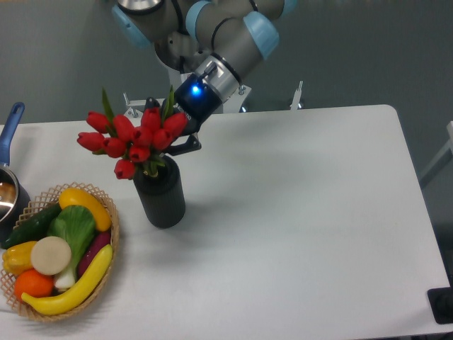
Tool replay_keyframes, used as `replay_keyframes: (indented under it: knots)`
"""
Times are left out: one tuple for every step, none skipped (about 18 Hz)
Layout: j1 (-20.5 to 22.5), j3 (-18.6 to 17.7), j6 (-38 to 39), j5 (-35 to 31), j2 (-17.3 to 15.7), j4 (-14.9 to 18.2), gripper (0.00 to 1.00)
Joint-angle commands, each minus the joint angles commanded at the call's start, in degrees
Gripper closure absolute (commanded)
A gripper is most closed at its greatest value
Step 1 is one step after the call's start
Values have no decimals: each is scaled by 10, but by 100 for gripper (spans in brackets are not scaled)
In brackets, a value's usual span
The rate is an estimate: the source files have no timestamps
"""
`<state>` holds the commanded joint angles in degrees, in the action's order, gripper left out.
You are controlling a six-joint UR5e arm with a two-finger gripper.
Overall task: Pick up the flowers from the vase
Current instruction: 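Lift the tulips up out of the black vase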
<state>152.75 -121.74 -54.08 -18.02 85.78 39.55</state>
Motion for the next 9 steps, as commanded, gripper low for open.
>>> replay_keyframes:
  knots:
    - [5, 8, 28, 3, -3, 0, 100]
    - [9, 18, 51, 9, -4, -1, 100]
    - [15, 27, 69, 15, -4, 0, 100]
    - [19, 34, 82, 18, -4, 0, 100]
    - [24, 40, 92, 23, -4, 0, 100]
    - [26, 45, 100, 26, -4, -1, 100]
    - [29, 49, 106, 29, -4, 0, 100]
    - [37, 57, 120, 36, -4, 0, 100]
    - [43, 62, 139, 47, -4, 0, 100]
